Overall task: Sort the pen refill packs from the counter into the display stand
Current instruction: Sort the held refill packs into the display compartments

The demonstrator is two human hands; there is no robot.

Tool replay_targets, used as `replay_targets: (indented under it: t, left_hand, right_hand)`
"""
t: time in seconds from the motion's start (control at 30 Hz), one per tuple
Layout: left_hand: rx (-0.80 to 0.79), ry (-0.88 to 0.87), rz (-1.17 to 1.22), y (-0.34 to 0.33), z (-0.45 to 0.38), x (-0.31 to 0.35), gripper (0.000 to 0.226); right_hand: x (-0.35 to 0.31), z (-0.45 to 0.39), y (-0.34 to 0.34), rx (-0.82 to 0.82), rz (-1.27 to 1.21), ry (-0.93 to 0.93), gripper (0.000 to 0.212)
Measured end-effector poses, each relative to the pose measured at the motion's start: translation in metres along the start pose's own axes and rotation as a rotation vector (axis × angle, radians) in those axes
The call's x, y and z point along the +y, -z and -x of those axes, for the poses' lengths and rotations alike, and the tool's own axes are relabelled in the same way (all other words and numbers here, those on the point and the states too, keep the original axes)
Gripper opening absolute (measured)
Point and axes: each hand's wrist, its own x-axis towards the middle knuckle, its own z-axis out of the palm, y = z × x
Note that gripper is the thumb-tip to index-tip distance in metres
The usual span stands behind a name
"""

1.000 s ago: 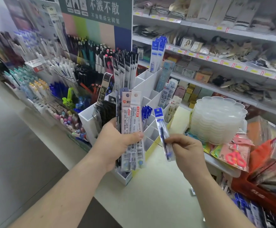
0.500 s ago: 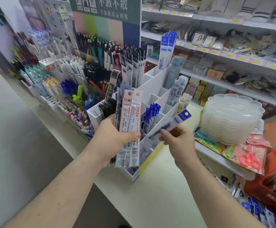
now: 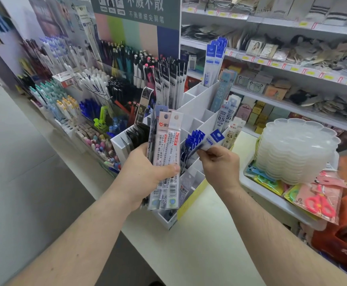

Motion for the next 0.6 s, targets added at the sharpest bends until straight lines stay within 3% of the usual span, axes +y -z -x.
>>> replay_targets:
  t: [0.2, 0.43, 0.6]
  left_hand:
    - [0.013, 0.008, -0.002, -0.002, -0.001, 0.0, 0.048]
    - [0.014, 0.011, 0.0, -0.003, 0.0, 0.002, 0.048]
    - [0.021, 0.006, -0.004, -0.004, 0.0, 0.004, 0.047]
  right_hand:
    - [0.008, 0.006, -0.015, -0.098, 0.089, 0.012, 0.003]
    - [-0.006, 0.003, -0.02, -0.454, 0.45, -0.183, 0.021]
    - [-0.01, -0.003, -0.021, -0.537, 0.415, -0.313, 0.01]
